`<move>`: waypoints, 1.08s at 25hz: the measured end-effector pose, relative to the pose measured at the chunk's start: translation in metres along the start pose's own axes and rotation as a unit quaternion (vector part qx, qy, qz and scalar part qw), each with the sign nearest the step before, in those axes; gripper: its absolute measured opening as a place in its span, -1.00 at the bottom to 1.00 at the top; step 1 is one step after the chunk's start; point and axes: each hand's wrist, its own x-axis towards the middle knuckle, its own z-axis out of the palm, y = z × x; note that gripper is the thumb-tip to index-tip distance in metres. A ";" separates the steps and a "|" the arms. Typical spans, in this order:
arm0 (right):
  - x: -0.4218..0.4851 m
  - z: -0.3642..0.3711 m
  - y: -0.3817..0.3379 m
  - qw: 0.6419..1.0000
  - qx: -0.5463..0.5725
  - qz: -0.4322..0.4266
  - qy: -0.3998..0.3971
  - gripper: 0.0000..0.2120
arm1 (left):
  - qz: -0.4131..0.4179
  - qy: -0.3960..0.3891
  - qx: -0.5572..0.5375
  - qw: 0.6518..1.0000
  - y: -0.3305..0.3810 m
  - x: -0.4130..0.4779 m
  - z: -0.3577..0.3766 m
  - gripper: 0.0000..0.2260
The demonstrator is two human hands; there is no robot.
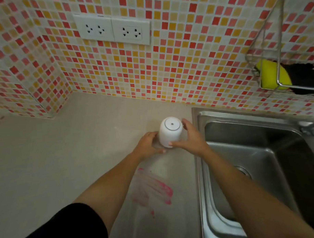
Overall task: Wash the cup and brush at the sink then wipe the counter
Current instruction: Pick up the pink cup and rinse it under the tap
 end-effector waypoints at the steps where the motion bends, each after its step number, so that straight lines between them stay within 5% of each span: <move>1: 0.005 0.002 -0.001 1.000 0.011 -0.016 -0.006 -0.03 | 0.015 -0.002 -0.014 1.000 0.000 0.004 0.000 -0.25; 6: 0.021 0.014 0.008 0.999 0.027 -0.019 -0.010 0.01 | 0.033 -0.007 -0.065 0.997 -0.001 0.018 0.001 -0.31; 16: 0.023 0.012 0.002 0.997 0.019 -0.073 0.019 -0.21 | 0.034 -0.021 -0.087 0.995 -0.003 0.020 0.000 -0.39; 27: 0.013 -0.028 -0.031 0.992 0.047 -0.095 0.073 -0.21 | 0.045 -0.018 -0.038 0.998 -0.003 0.022 -0.001 -0.38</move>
